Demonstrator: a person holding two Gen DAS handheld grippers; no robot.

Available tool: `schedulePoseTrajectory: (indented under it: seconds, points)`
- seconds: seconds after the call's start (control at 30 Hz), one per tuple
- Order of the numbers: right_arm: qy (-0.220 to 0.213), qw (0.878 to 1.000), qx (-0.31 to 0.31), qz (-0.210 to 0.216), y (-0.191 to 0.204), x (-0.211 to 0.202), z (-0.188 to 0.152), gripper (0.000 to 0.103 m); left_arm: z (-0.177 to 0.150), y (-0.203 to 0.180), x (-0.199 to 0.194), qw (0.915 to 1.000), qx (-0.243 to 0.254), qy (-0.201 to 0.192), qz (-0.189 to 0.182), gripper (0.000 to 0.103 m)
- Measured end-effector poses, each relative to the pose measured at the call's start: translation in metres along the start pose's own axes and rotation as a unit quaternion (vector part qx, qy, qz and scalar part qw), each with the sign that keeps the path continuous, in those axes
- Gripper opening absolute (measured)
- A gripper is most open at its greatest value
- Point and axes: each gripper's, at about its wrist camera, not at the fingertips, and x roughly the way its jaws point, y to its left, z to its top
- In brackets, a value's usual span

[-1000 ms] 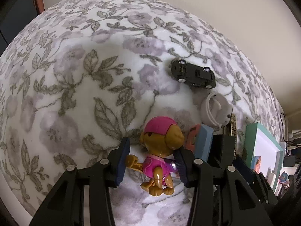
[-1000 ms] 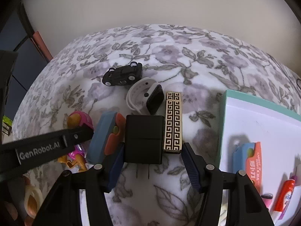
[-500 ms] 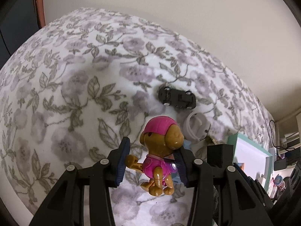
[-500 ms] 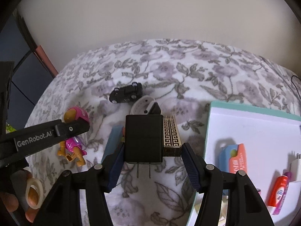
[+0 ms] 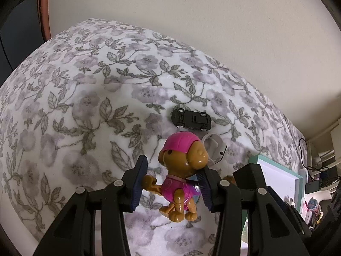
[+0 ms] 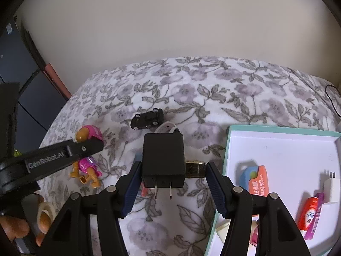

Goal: Organize rigid objects
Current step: 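Lift and carry the dog figure and black charger over the tray with both tools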

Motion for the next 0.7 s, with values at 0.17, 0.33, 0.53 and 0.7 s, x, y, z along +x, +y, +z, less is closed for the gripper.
schedulePoseTrajectory:
  seconds: [0.17,0.33,0.53,0.7]
  points:
    - [-0.001,1.0,0.003,0.004,-0.002,-0.002,0.001,0.063,0.0,0.0,-0.001,1.0,0.001,0.0,-0.001,0.047]
    - [0.014,1.0,0.004,0.012,-0.002,0.002,-0.001,0.063,0.0,-0.003,0.0,1.0,0.005,0.001,-0.001,0.047]
    - [0.043,0.999,-0.021,-0.006,0.004,0.007,-0.011,0.063,-0.001,-0.003,0.002,1.0,0.005,0.005,-0.002,0.048]
    - [0.086,0.996,-0.028,-0.014,0.006,0.01,-0.022,0.063,-0.004,-0.005,0.008,0.9997,0.013,0.021,-0.004,0.048]
